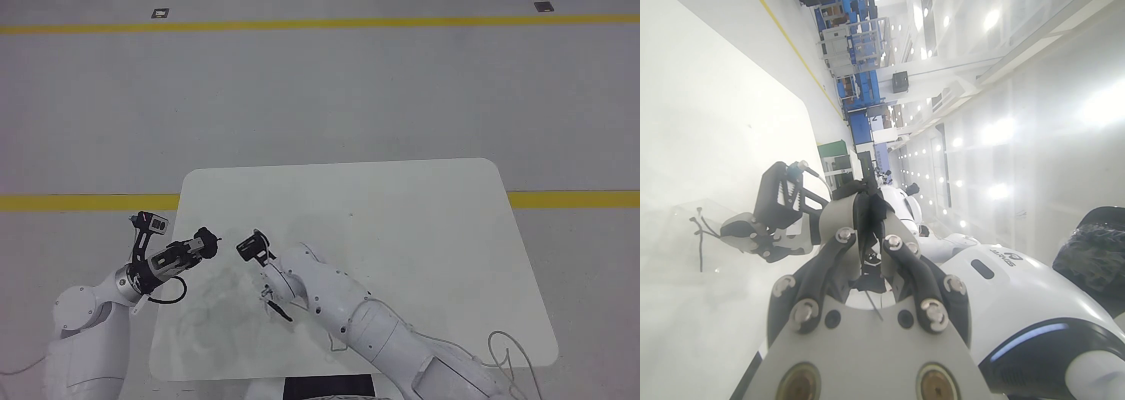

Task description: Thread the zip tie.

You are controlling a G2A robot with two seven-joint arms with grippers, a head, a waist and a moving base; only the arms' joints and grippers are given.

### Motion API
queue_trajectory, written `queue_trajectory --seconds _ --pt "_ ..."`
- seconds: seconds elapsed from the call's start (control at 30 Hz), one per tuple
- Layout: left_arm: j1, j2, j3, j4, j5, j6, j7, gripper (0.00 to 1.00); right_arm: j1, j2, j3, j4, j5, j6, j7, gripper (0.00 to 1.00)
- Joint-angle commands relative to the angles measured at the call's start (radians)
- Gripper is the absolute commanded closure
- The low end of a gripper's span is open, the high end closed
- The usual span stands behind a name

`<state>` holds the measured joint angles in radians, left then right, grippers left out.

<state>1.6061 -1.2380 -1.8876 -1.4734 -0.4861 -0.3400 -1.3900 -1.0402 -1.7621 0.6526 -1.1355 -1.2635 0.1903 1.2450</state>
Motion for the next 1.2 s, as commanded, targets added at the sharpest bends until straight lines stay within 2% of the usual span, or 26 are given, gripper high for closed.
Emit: queue_trajectory --seconds 0.0,0.1,0.33,0.53,0.93,1.07,1.17 --pt "0.000 0.000 0.000 0.000 0.000 0.000 0.000 1.00 0.006 -0.003 0.000 0.020 0.009 -0.006 -0.005 0.99" --pt "0.000 0.000 0.000 0.000 0.000 0.000 0.000 1.00 0.015 -0.009 -0.004 0.042 0.019 -0.009 -0.012 0.96" --pt "0.000 0.000 0.000 0.000 0.000 0.000 0.000 1.00 0.032 -0.021 -0.009 0.082 0.037 -0.010 -0.027 0.82" --pt "0.000 0.000 0.000 0.000 0.000 0.000 0.000 1.00 0.038 -0.026 -0.007 0.097 0.046 -0.008 -0.043 0.81" --pt "0.000 0.000 0.000 0.000 0.000 0.000 0.000 1.00 -0.015 -0.010 0.006 -0.019 -0.001 0.007 -0.025 0.80" --pt "0.000 0.000 0.000 0.000 0.000 0.000 0.000 1.00 -0.043 0.001 0.021 -0.060 -0.001 -0.021 -0.023 0.81" --pt "0.000 0.000 0.000 0.000 0.000 0.000 0.000 1.00 -0.051 0.004 0.026 -0.062 0.005 -0.040 -0.029 0.82"
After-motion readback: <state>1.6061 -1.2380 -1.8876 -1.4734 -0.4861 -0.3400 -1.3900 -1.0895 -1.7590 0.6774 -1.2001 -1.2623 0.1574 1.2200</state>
